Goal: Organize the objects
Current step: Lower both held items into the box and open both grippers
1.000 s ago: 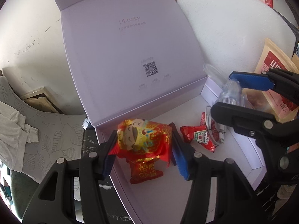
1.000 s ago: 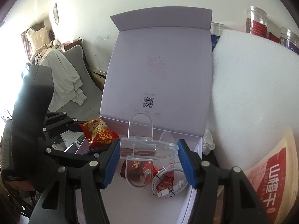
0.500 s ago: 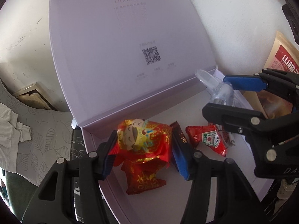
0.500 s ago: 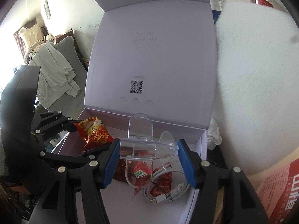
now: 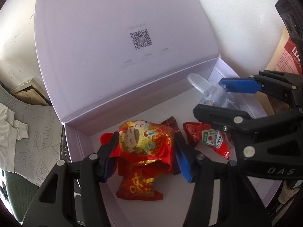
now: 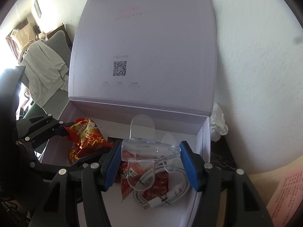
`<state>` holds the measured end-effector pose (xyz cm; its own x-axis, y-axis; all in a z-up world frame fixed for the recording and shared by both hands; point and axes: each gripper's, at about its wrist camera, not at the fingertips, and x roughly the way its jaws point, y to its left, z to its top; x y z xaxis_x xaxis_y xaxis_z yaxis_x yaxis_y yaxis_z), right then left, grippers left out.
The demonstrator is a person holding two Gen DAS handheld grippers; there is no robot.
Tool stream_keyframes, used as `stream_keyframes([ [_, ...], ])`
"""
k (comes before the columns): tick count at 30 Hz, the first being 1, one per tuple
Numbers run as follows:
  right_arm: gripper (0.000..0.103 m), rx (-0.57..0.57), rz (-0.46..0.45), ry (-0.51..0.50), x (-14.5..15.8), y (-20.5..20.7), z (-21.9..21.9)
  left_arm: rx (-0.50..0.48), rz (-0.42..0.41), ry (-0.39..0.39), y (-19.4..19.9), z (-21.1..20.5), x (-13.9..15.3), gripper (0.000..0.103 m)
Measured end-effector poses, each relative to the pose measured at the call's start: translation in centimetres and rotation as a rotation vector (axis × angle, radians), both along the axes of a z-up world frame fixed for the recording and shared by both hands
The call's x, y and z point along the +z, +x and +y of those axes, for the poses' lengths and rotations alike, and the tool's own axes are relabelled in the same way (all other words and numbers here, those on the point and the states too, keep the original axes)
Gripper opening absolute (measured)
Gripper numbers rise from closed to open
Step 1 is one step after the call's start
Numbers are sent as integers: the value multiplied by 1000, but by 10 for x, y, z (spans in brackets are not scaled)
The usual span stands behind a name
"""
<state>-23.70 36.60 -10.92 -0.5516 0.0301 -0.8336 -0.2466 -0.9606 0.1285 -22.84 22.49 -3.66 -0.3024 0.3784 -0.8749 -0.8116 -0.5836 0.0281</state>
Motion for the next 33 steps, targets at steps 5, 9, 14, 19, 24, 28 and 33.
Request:
stream_keyframes([
  [5, 62, 0, -13, -13, -8, -6, 2, 6, 13, -30, 2, -3, -2, 54],
  [9, 62, 7, -26, 7, -9, -9, -3, 12, 25, -51, 3, -5, -2, 56],
  [14, 62, 3, -21, -6, -8, -11, -3, 28, 13, -57, 3, -12, -1, 58],
  [19, 63, 13, -32, -5, -9, -13, -7, 44, -13, -41, 5, -24, 1, 61],
  [24, 66, 10, -27, -12, -6, -9, -7, 68, -24, -15, 5, -41, 6, 61],
  [28, 66, 8, -8, -15, 2, -7, -8, 87, -7, -1, 7, -56, 14, 61],
  [33, 66, 14, 11, -3, 13, -3, -13, 96, 14, 0, 11, -73, 25, 61],
])
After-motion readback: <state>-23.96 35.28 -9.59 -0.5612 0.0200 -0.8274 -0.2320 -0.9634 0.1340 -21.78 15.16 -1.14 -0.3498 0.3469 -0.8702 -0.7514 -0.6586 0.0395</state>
